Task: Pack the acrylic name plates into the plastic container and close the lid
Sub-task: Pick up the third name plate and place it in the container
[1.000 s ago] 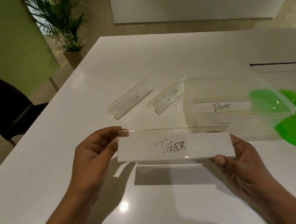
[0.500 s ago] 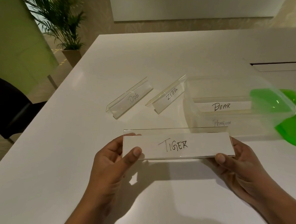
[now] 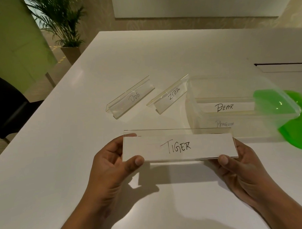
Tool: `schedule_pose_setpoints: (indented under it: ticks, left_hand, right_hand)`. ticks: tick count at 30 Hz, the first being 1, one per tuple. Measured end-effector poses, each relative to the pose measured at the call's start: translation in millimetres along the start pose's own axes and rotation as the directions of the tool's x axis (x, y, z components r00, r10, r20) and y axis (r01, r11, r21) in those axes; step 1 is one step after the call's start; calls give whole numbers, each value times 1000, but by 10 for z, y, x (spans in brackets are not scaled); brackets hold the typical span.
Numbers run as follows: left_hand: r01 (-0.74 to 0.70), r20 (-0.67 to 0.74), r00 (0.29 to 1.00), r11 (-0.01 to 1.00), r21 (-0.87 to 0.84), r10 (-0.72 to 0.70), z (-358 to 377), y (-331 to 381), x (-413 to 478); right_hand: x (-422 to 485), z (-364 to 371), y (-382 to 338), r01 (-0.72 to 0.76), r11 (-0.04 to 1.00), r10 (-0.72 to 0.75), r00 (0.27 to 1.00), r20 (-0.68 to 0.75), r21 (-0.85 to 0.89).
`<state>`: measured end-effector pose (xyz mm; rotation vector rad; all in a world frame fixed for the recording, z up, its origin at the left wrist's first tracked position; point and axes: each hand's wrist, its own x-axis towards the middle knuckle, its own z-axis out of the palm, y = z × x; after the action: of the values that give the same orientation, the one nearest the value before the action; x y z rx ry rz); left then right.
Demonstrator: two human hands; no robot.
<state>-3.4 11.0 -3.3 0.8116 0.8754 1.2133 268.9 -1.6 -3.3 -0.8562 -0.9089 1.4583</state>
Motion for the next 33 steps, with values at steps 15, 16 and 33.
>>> schedule_pose_setpoints:
  ticks: [15, 16, 33]
  left_hand:
    - [-133, -10, 990, 972, 193, 138, 59, 152, -21]
    - [-155, -6, 987, 960, 232, 161, 56, 163, -12]
    - [-319, 183, 945, 885, 340, 270, 357, 303, 148]
  right_hand:
    - [-19, 30, -209, 32, 984, -29, 999, 23, -176]
    - [-14, 26, -272, 47, 969, -37, 998, 44, -242]
    - [36, 299, -1031, 374, 102, -66, 927, 369, -922]
